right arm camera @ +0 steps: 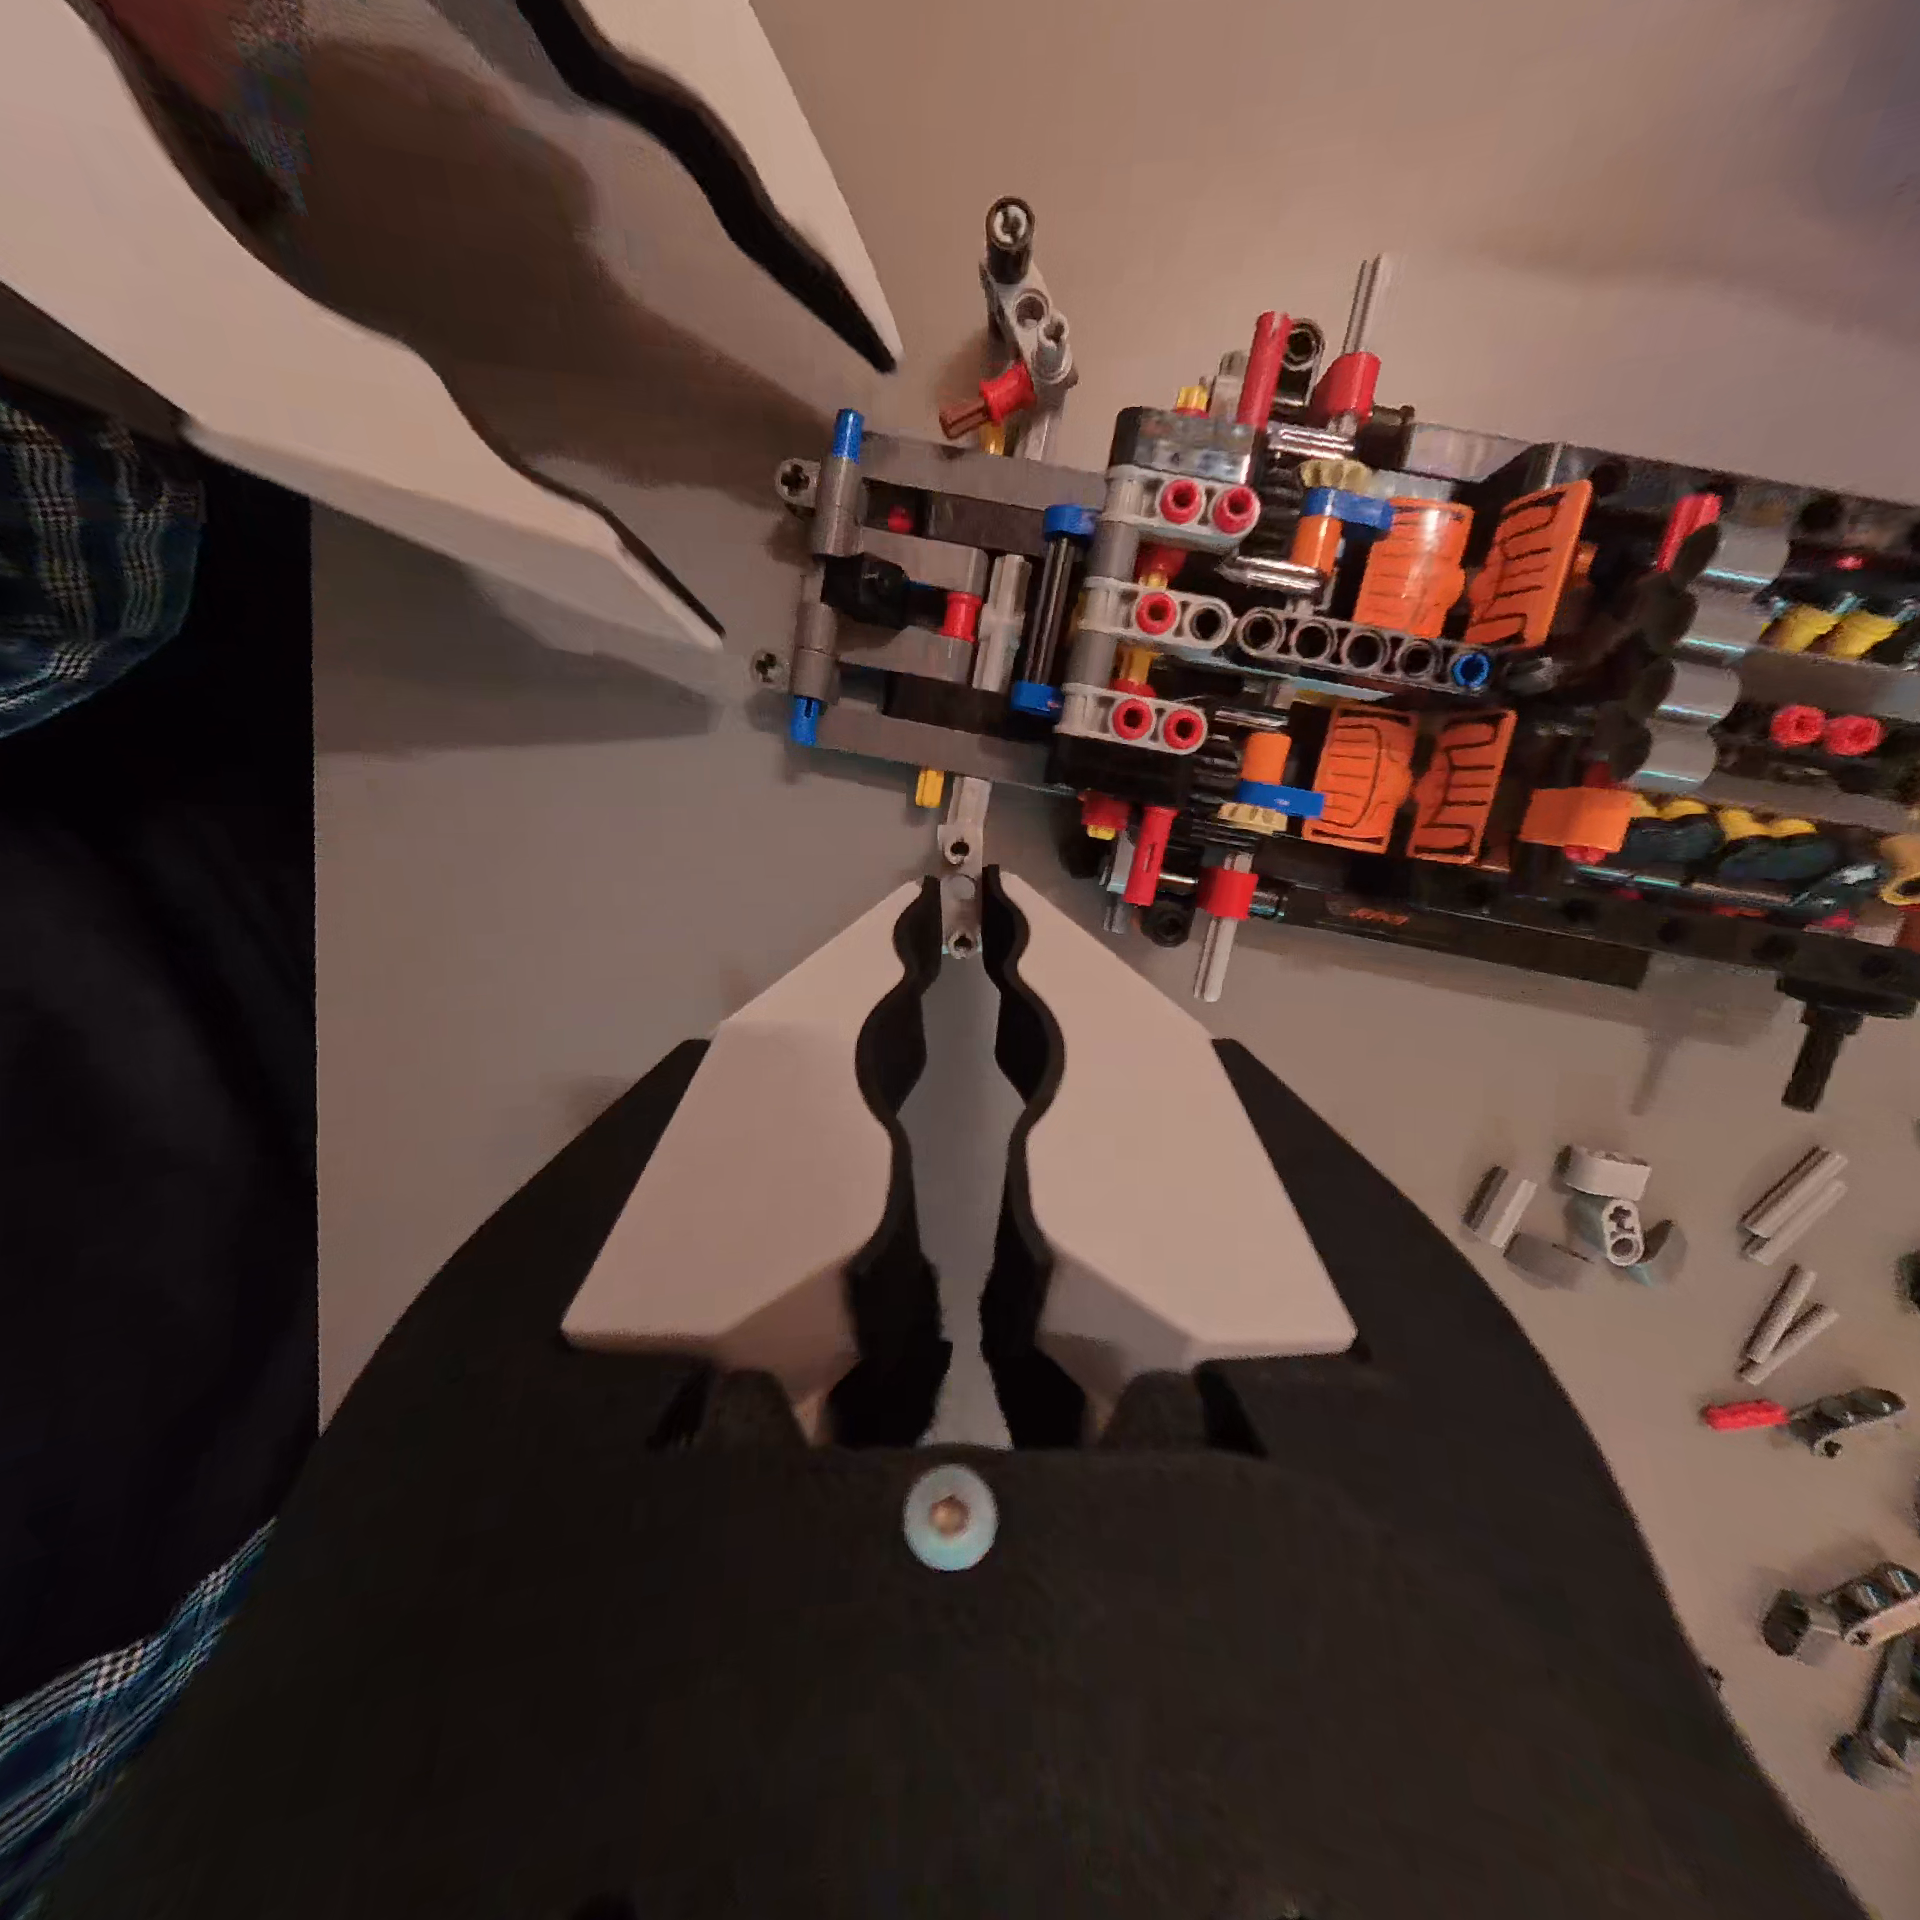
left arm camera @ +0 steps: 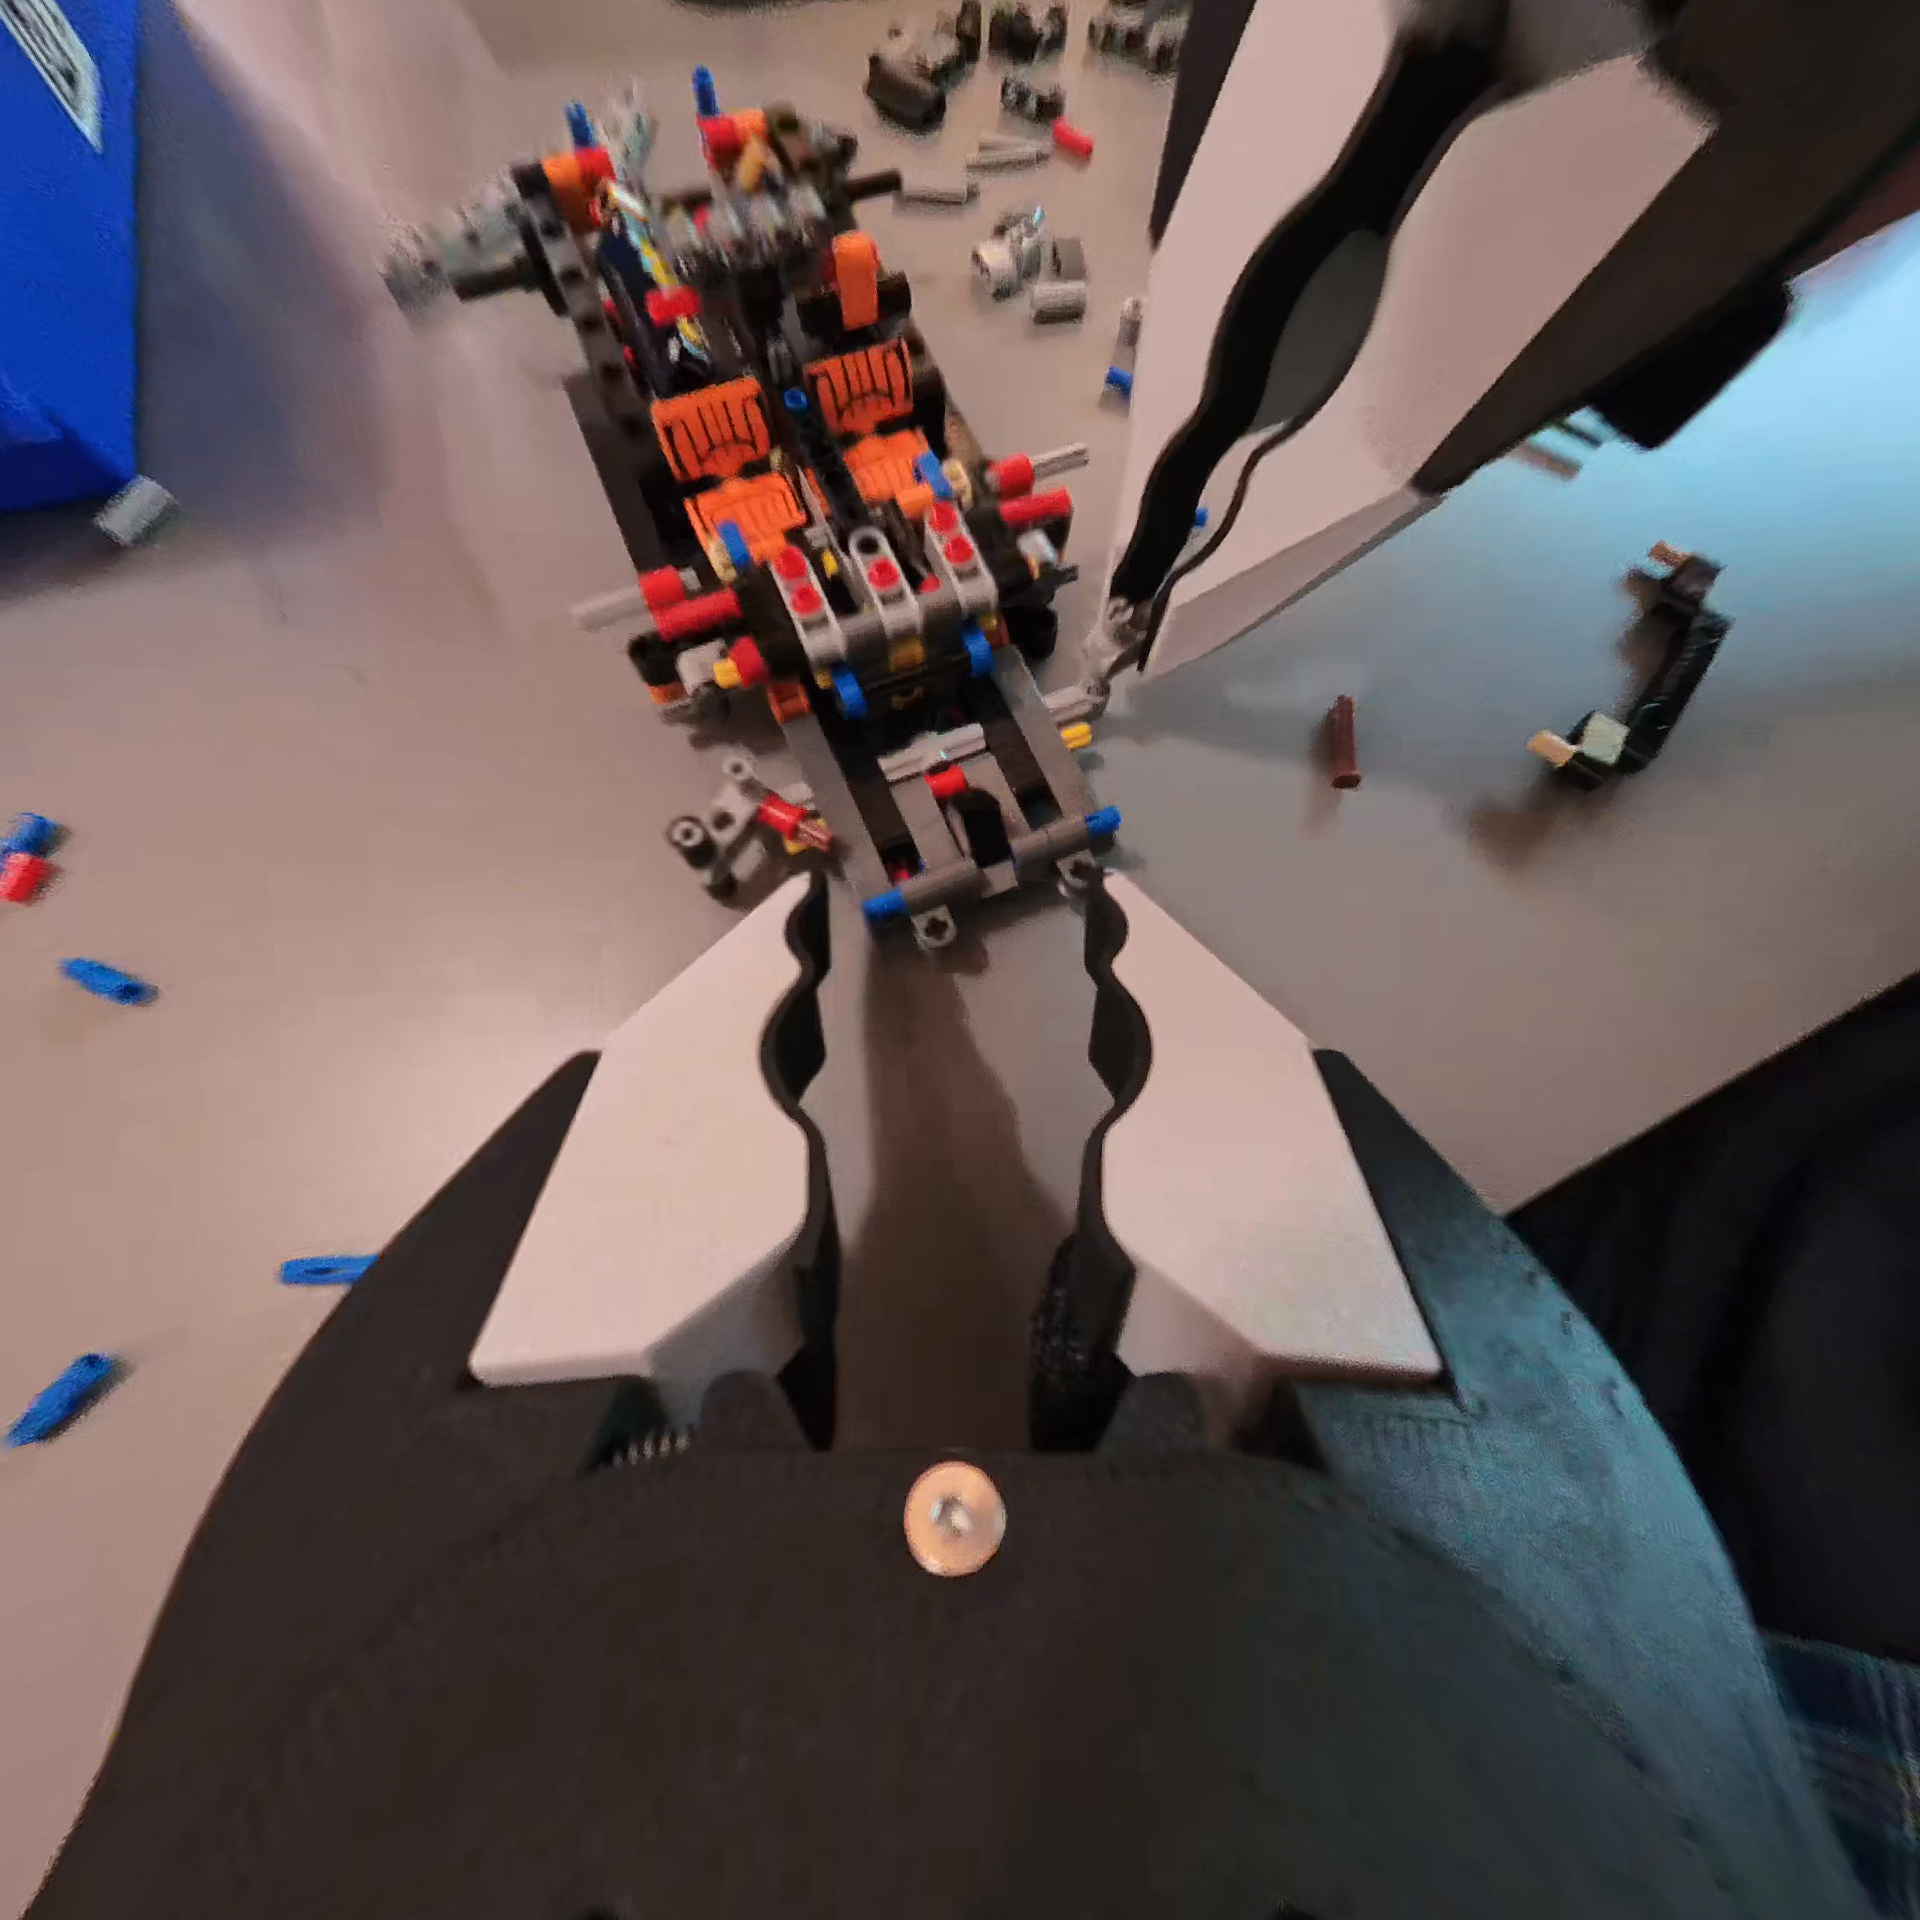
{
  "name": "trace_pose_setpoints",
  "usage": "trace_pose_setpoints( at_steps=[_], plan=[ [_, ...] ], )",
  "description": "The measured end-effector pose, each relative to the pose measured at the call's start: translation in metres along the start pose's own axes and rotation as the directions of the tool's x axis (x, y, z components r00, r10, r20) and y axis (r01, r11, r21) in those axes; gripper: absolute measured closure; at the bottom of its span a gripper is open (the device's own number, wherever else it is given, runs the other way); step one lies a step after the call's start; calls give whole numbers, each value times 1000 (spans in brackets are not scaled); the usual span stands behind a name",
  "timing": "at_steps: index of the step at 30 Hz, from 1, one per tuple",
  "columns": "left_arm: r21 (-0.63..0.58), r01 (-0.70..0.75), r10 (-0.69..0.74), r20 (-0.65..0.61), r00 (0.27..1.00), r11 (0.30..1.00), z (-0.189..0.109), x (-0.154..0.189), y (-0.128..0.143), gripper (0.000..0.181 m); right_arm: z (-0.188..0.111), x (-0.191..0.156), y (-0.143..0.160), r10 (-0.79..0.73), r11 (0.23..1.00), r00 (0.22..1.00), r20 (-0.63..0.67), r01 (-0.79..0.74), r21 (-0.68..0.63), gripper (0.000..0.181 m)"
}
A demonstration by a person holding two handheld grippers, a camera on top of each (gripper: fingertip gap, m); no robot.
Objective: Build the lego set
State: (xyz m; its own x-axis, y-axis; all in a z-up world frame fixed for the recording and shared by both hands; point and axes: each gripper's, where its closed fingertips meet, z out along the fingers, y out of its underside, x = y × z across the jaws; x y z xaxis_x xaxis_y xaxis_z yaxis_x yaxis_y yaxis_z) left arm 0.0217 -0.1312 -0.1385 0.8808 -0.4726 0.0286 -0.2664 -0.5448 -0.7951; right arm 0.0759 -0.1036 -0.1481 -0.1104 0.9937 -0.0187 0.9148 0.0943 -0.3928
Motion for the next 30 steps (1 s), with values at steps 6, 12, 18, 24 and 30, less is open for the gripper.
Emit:
trace_pose_setpoints(
  at_steps=[6,12,18,24,30],
  plan=[
    [69,-139,145,-92,985,988,-6,20,-34,153,-1,0,-1,12,1000,1000,28,-12,12,177],
    [28,-240,241,-135,961,970,29,31,-43,174,1,-1,2,27,999,999,45,-28,23,177],
    [-5,-283,279,-144,949,959,42,29,-39,181,2,-1,4,22,1000,998,53,-23,18,176],
    [-19,-245,239,-166,957,969,43,27,-29,181,2,-1,3,14,1000,999,46,-14,10,176],
    [-26,-246,239,-160,958,969,43,25,-26,181,2,0,1,-15,1000,1000,8,15,-7,177]
  ],
)
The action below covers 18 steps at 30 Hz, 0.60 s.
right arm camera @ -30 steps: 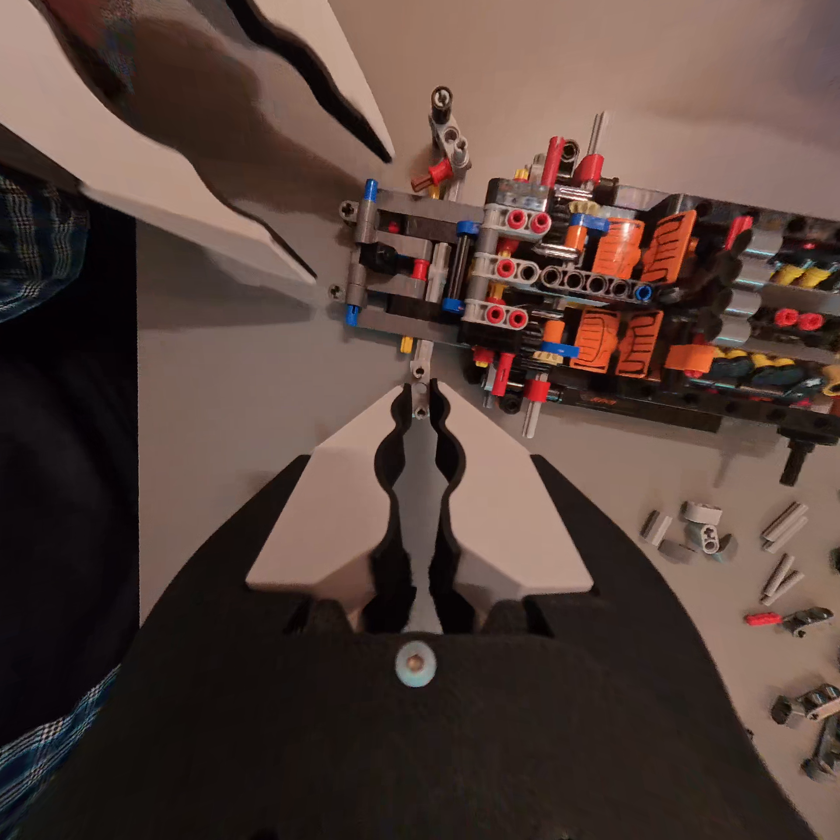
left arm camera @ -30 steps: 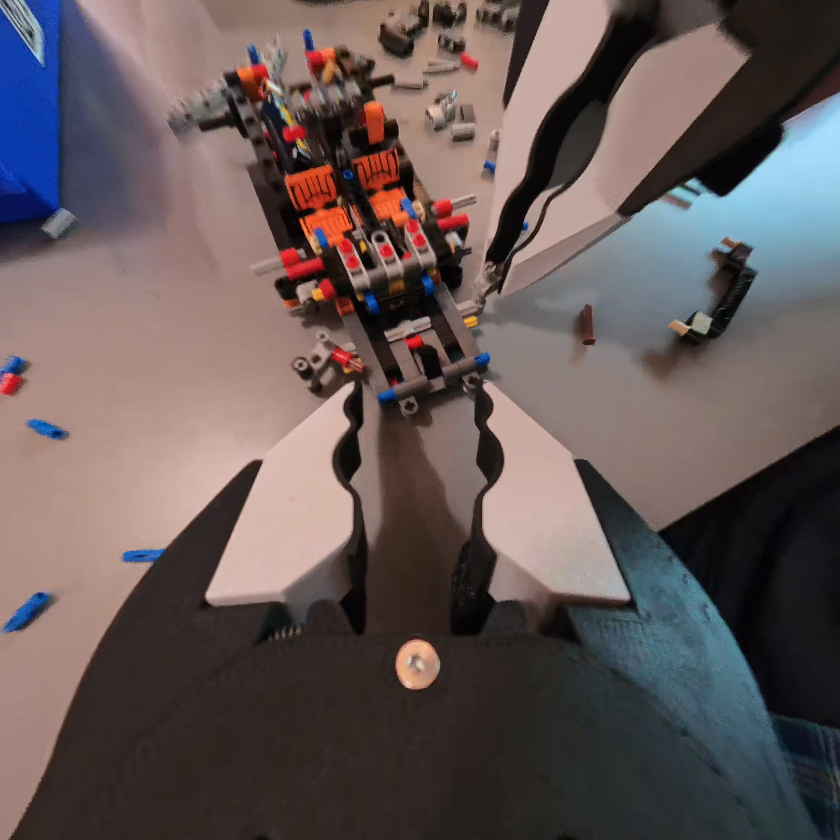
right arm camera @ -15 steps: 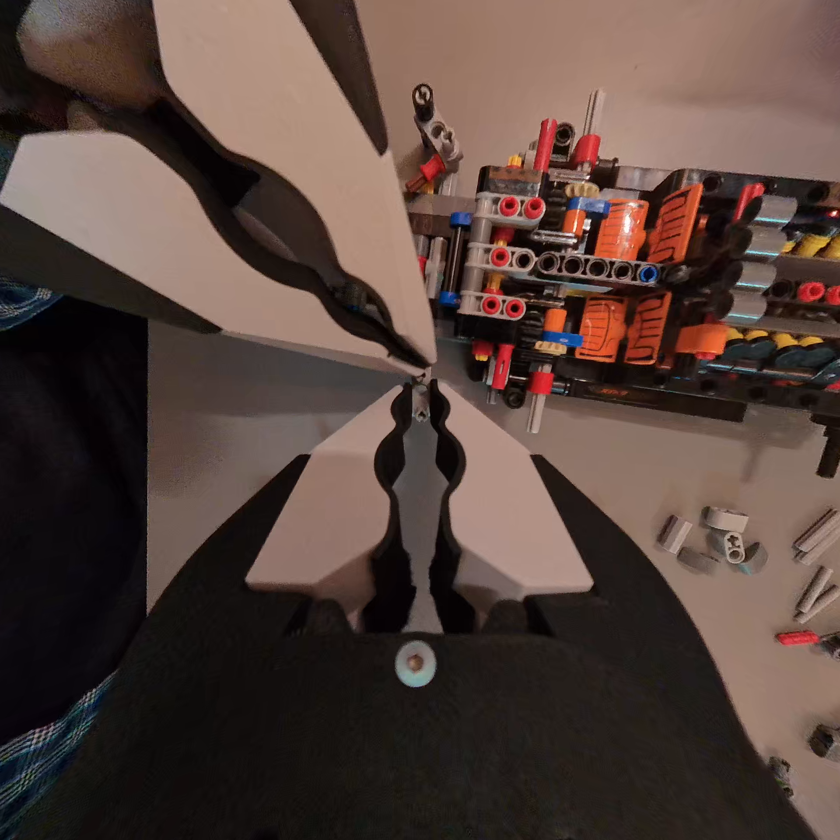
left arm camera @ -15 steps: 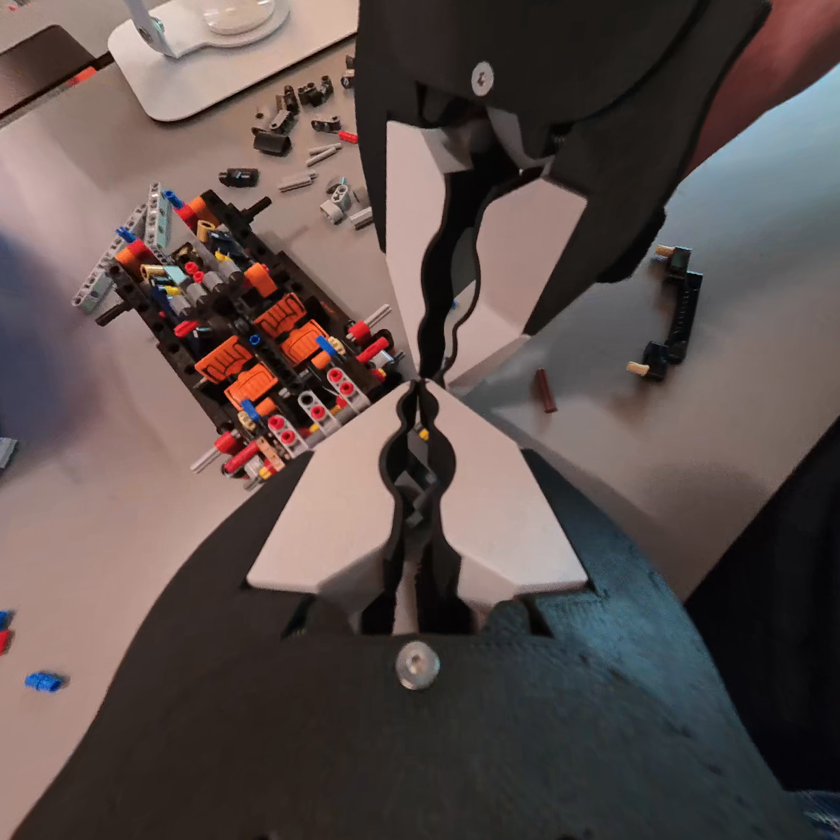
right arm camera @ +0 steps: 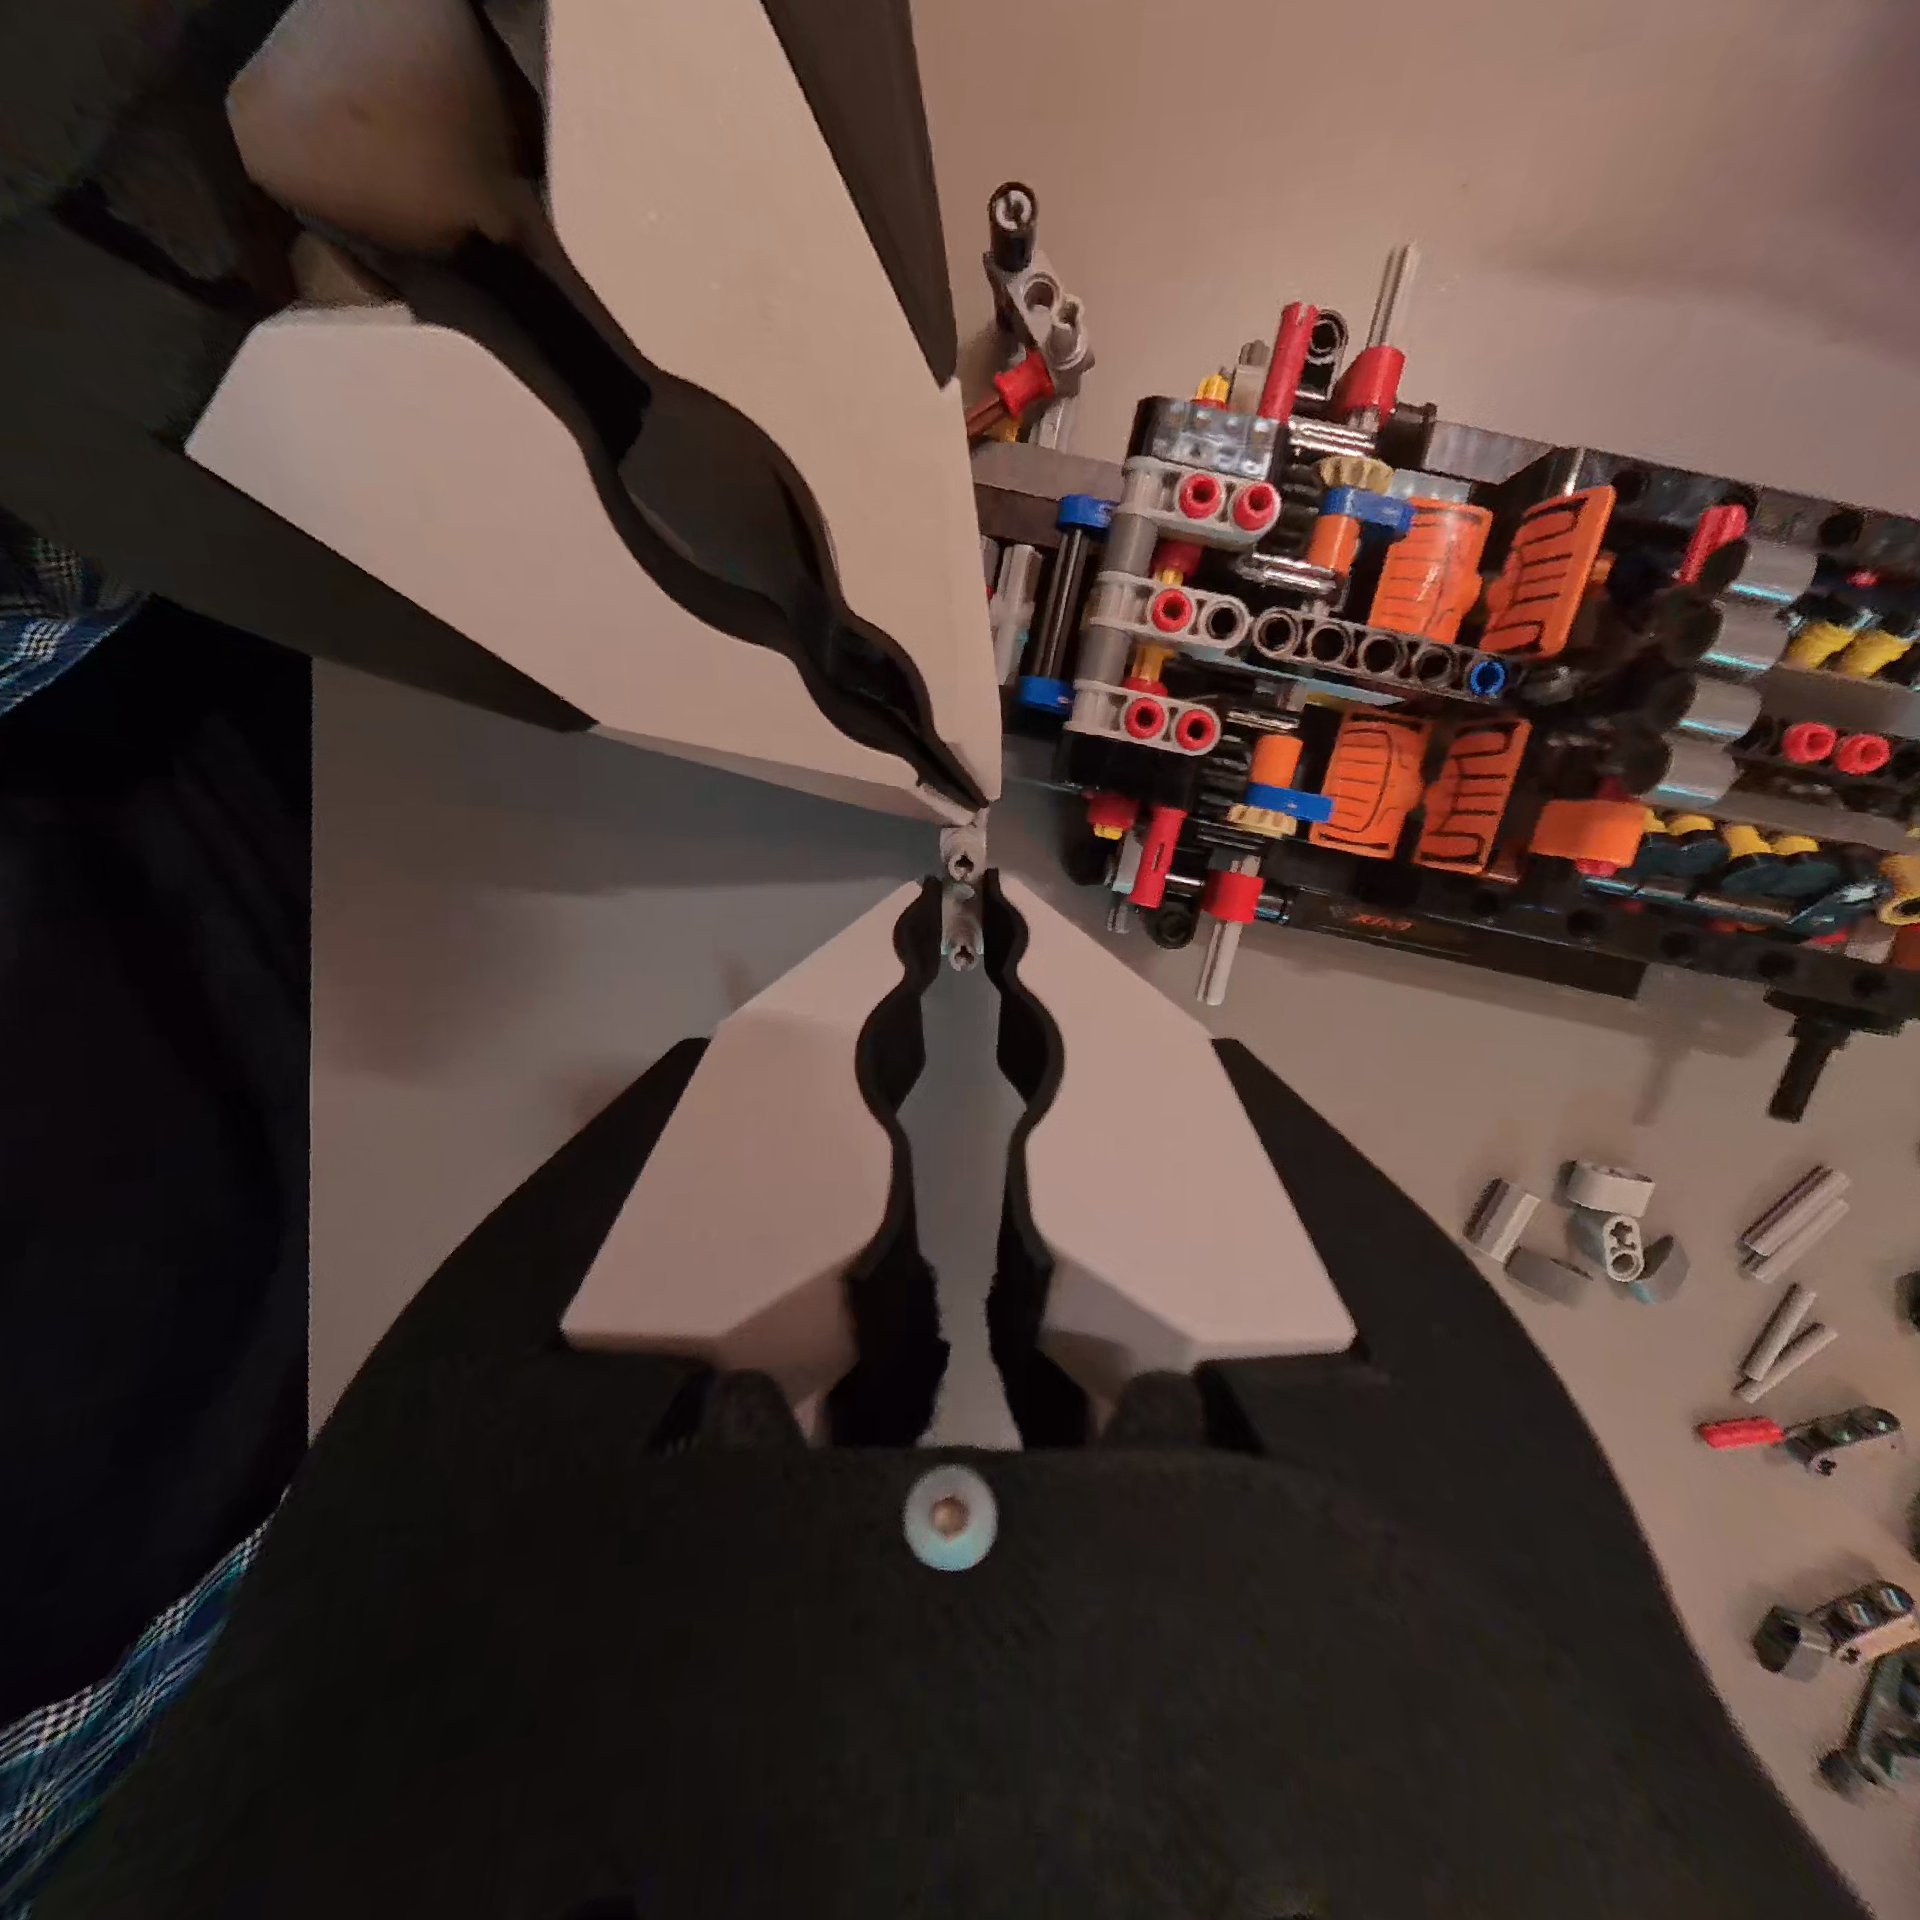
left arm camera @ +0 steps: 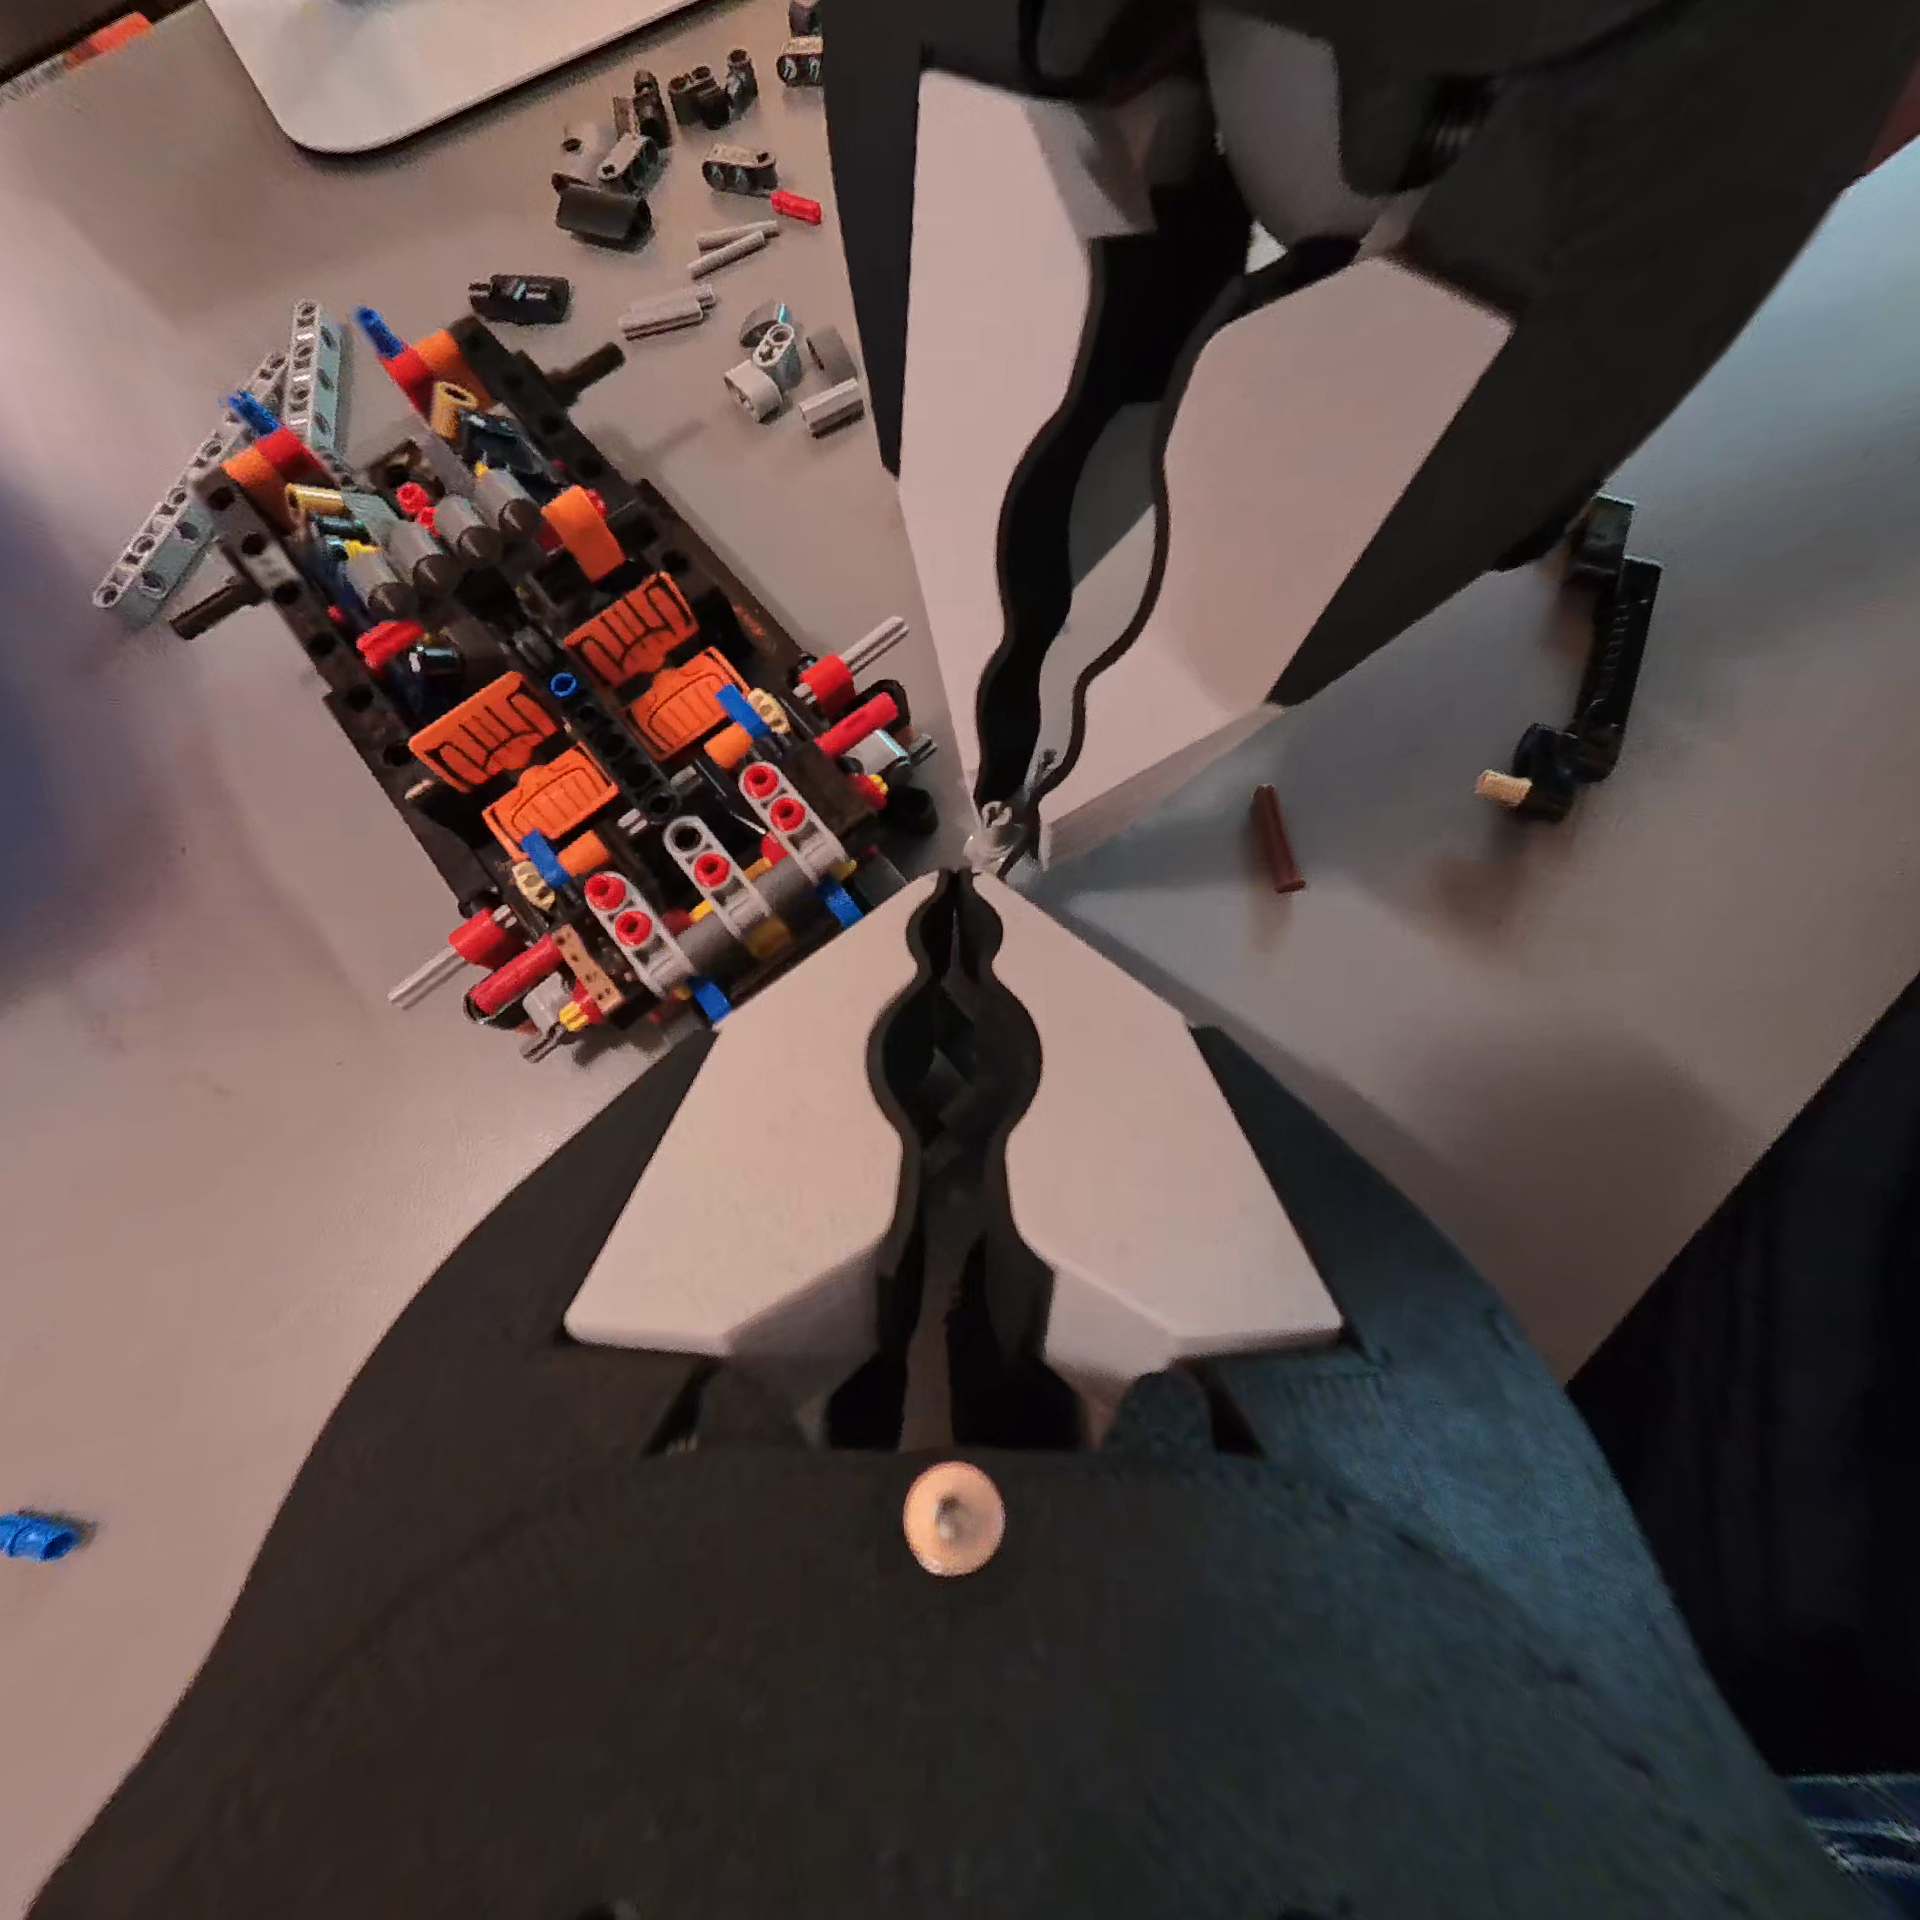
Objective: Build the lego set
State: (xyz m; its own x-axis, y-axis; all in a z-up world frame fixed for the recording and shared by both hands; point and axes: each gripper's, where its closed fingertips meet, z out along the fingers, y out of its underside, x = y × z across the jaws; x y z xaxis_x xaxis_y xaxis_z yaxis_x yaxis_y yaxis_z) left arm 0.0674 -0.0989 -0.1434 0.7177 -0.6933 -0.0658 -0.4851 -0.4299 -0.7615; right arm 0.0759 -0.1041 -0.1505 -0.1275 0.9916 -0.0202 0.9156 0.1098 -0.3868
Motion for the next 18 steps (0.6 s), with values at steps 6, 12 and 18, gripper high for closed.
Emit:
trace_pose_setpoints(
  at_steps=[6,12,18],
  plan=[
    [19,-1,1,7,1000,1000,1,1,-2,181,4,1,1,15,1000,1000,-10,-15,15,177],
    [21,1,-1,4,1000,1000,1,2,-1,181,3,3,-1,31,999,999,-11,-31,43,177],
    [40,-1,0,13,1000,999,-1,2,-2,181,0,3,-3,27,998,1000,-16,-26,48,177]
  ],
)
